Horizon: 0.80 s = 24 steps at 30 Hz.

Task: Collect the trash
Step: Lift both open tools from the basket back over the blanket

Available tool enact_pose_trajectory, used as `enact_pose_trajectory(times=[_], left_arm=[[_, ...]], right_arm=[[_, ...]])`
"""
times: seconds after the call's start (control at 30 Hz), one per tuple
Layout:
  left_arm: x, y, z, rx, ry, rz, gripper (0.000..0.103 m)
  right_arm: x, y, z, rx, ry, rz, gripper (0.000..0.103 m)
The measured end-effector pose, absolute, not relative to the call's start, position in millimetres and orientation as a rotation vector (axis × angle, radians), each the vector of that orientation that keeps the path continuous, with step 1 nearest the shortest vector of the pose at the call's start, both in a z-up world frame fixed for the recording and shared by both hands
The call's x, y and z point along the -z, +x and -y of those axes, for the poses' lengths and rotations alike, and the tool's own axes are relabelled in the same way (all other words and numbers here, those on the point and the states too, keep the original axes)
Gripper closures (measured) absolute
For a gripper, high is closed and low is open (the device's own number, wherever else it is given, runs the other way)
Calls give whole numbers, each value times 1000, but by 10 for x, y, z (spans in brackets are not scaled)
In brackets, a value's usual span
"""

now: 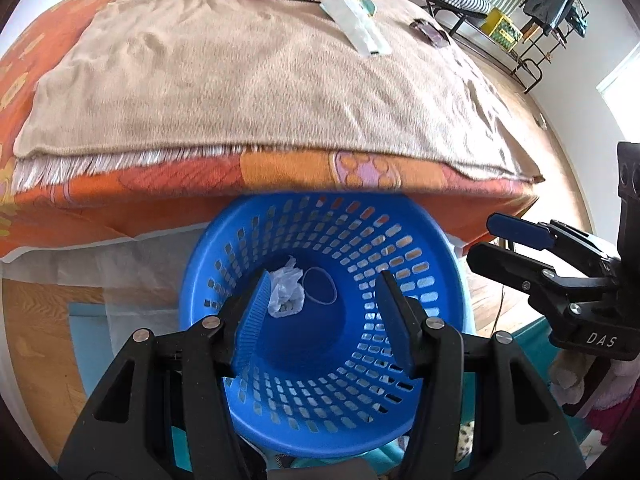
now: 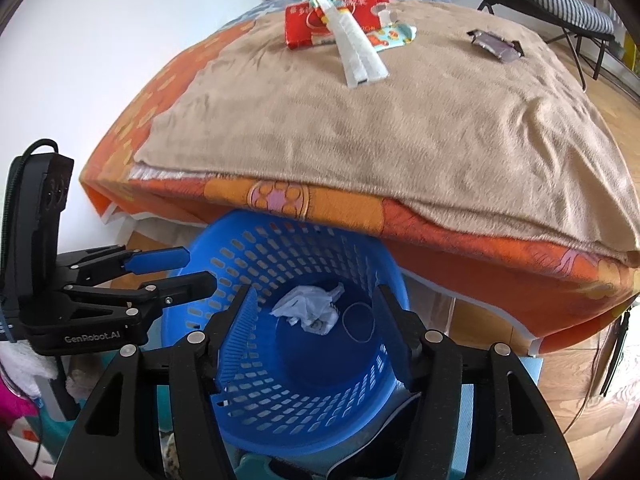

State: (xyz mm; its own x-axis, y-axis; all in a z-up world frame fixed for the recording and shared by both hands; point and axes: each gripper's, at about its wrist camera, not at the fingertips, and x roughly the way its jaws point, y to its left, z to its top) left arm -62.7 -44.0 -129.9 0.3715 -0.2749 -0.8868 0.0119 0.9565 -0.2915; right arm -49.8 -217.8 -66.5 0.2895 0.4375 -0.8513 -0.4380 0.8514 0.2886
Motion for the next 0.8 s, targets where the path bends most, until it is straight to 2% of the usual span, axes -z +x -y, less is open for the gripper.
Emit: enact_pose_trajectory(times=[0.67,0.73,0.77,0.8], left_arm=[[652,364,496,186,-269,-1055,47],[625,504,488,180,-290,-1047,39],[615,550,485,177,-298,-1043,35],[613,611,487,174,-309,-1039,35]], right_arm=[[53,400,2657,-453,119,-998,42],[-1,566,2723,-431,153,-988,40],[-22,629,2742,-425,166,-981,35],[-45,706,2772,-417,183,-964,32]])
